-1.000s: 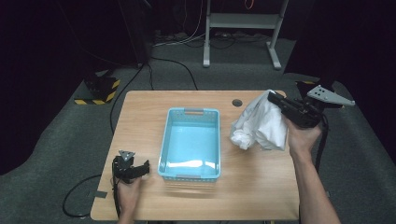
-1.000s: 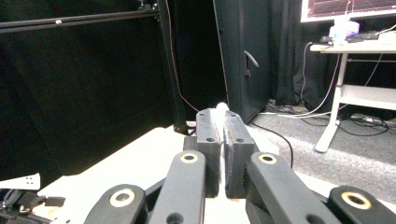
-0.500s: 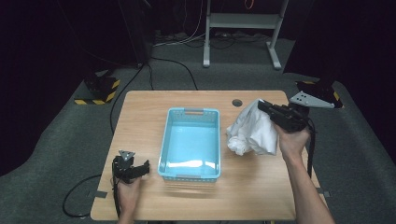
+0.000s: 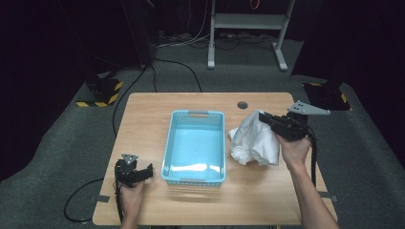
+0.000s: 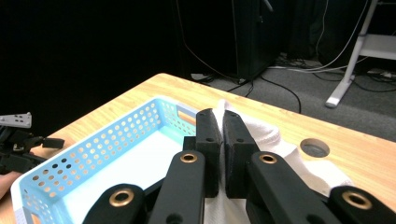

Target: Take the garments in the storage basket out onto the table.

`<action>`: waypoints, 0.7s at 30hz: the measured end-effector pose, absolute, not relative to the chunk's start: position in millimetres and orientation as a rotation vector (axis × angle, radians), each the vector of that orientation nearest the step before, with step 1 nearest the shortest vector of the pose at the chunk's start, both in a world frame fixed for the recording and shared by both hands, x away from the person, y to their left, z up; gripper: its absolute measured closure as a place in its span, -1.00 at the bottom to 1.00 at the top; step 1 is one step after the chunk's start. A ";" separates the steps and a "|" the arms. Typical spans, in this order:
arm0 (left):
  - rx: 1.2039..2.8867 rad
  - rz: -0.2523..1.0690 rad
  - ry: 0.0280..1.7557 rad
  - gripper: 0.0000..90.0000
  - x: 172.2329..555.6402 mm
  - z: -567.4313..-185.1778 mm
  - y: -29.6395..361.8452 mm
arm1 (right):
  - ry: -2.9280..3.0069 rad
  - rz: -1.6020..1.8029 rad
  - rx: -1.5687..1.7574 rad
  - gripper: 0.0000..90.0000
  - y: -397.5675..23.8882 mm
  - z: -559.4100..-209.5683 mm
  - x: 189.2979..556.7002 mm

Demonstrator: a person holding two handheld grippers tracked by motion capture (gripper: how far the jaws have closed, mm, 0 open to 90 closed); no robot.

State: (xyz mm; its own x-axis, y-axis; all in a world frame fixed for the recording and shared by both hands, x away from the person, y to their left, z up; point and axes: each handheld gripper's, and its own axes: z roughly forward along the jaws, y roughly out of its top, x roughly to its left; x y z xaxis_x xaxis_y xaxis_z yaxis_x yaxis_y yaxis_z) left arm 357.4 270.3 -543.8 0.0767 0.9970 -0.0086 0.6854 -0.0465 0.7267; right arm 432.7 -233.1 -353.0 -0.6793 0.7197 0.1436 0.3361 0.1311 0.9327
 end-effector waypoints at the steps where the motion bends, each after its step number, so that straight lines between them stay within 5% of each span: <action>1: 1.792 0.708 1.665 -0.76 357.4 -543.8 270.3 | 2.078 1.562 1.023 0.92 -232.8 -354.3 432.8; 21: 1.792 0.709 1.666 -0.76 357.3 -543.8 270.2 | 2.125 1.567 1.068 0.92 -227.6 -378.7 434.6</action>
